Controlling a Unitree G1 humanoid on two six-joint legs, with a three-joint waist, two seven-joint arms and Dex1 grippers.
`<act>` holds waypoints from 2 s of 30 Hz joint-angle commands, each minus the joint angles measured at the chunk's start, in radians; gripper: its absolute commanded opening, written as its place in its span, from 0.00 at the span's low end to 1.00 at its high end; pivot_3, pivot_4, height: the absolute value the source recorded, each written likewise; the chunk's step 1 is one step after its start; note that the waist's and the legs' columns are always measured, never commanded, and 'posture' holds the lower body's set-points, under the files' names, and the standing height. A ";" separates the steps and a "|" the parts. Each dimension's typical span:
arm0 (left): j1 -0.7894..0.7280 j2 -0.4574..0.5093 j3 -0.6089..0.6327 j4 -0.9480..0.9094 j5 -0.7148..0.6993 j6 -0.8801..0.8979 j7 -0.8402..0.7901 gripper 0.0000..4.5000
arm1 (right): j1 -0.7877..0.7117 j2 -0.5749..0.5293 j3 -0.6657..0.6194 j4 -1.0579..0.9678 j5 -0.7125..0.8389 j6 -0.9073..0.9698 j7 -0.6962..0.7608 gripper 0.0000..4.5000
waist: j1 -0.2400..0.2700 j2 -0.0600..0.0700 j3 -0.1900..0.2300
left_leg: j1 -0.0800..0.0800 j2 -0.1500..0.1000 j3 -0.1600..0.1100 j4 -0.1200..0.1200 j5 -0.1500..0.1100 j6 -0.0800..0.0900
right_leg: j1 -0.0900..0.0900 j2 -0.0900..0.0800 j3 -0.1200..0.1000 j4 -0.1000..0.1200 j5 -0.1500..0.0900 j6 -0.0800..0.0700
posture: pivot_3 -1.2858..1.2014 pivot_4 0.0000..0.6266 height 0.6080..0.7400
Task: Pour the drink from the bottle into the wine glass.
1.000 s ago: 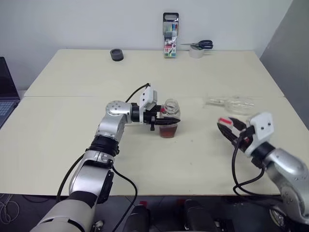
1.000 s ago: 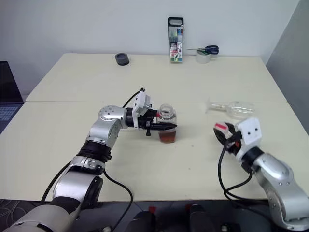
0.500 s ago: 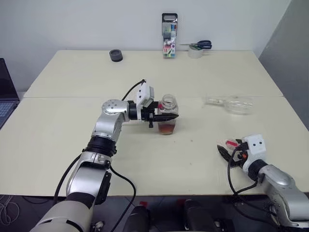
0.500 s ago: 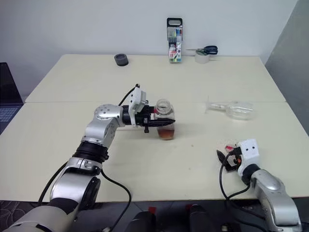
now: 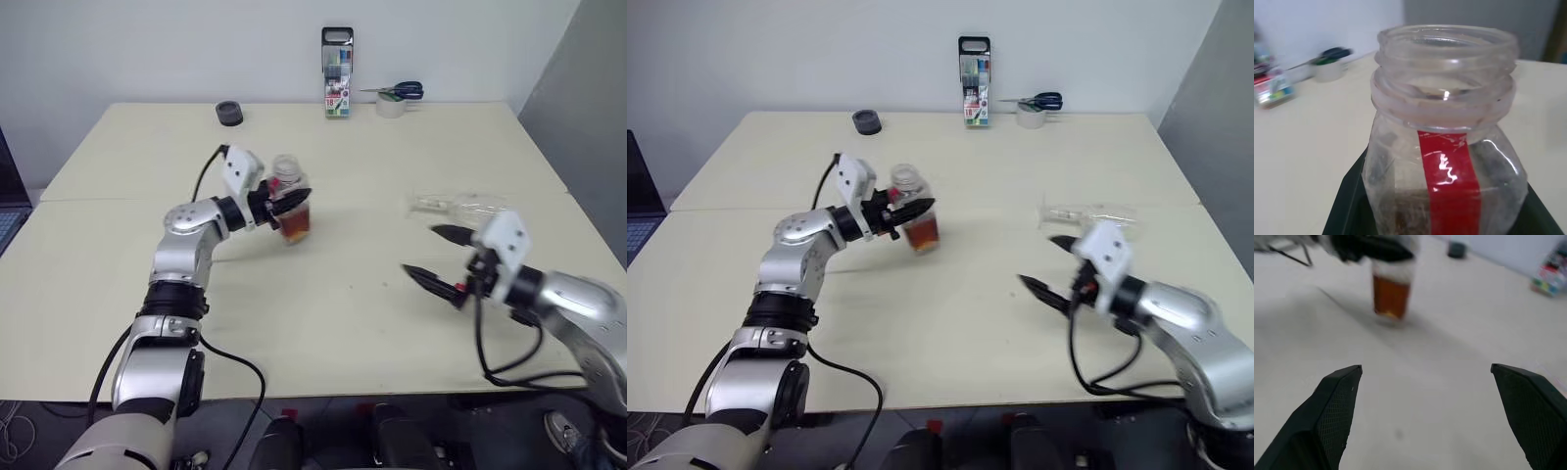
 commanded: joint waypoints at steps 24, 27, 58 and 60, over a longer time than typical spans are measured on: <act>0.155 0.002 0.149 -0.140 -0.004 0.089 0.436 0.53 | -0.346 0.250 0.291 0.312 -0.226 -0.085 0.014 1.00 | 0.013 -0.001 -0.001 | -0.004 -0.002 -0.001 0.001 0.002 -0.004 | -0.003 -0.003 -0.002 0.000 0.000 0.000 | 0.52 0.24 1.00; 0.162 0.006 0.139 -0.135 0.008 0.079 0.434 0.74 | -0.343 0.251 0.286 0.304 -0.226 -0.079 0.016 1.00 | 0.013 -0.001 -0.001 | -0.004 -0.002 -0.001 0.001 0.002 -0.004 | -0.003 -0.003 -0.002 0.000 0.000 0.000 | 0.52 0.24 1.00; 0.531 0.103 0.137 -0.385 0.004 -0.012 0.319 0.99 | 0.188 0.203 0.076 0.047 -0.243 -0.104 -0.121 1.00 | 0.015 -0.001 -0.001 | -0.004 -0.001 -0.001 -0.001 0.002 -0.004 | -0.003 -0.003 -0.001 -0.001 0.000 0.000 | 0.52 0.24 1.00; 0.592 0.134 0.129 -0.454 -0.029 0.024 0.251 0.99 | 0.226 0.222 0.029 0.018 -0.200 -0.049 -0.147 1.00 | 0.017 -0.001 -0.001 | -0.004 0.000 -0.001 -0.001 0.001 -0.002 | -0.002 -0.003 -0.001 -0.001 0.000 0.000 | 0.52 0.24 1.00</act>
